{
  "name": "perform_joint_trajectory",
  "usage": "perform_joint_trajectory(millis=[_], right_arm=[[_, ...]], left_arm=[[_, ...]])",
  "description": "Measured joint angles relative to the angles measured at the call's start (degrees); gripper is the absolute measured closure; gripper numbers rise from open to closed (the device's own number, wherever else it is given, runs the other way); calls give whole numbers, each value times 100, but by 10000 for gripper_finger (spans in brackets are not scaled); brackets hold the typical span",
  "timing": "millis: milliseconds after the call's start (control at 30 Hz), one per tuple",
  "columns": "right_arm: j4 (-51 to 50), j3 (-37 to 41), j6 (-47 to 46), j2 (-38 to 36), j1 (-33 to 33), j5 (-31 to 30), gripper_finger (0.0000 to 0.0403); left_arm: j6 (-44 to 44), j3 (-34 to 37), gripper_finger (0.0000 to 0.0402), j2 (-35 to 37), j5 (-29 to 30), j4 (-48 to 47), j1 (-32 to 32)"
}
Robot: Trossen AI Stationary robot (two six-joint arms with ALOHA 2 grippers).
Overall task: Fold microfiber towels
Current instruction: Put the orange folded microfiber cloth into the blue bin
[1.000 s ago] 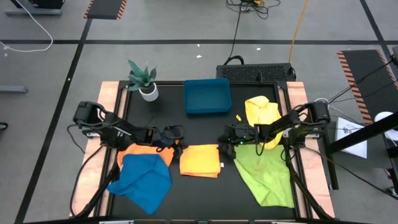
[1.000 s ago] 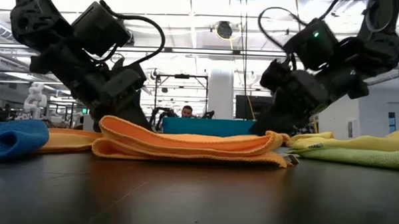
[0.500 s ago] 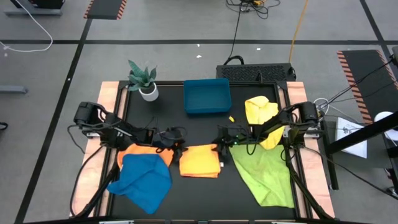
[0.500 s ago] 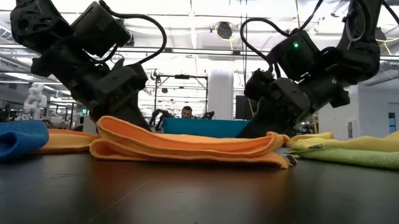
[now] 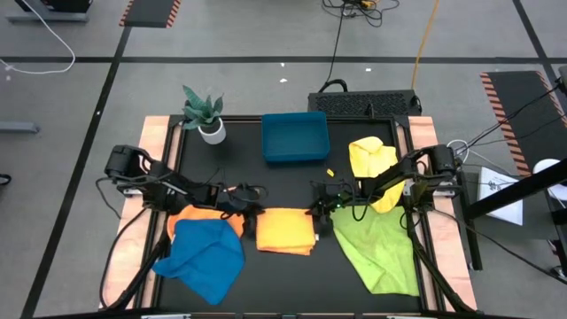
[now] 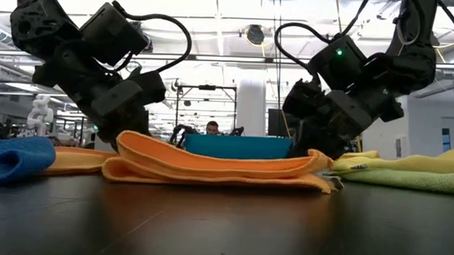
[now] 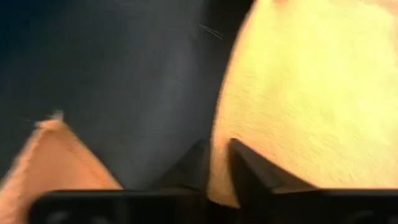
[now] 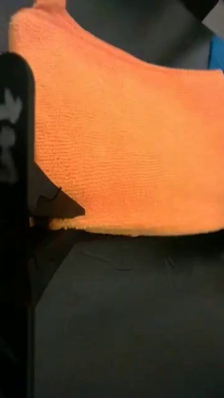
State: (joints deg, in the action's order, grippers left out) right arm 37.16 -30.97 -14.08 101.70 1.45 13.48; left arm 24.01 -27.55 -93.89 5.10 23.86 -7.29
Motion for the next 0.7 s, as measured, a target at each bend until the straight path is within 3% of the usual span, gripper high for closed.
perform_joint_trajectory(millis=[67,333,500,700], right_arm=[[-67,8,76,-167,0,-7,398],[-618,14,377,-1183,-9,-160,401],[-941,14,602,-1792,-24,-586,402],[-1092,8,969,-2436,34,-1180,402]], left_arm=[[-51,4,389,101,-87,13,-1],[-360,13,397,862,104,-17,-76],[-713,12,398,1429,652,42,-116],[-1346,1,400,1810,1775,257,45]])
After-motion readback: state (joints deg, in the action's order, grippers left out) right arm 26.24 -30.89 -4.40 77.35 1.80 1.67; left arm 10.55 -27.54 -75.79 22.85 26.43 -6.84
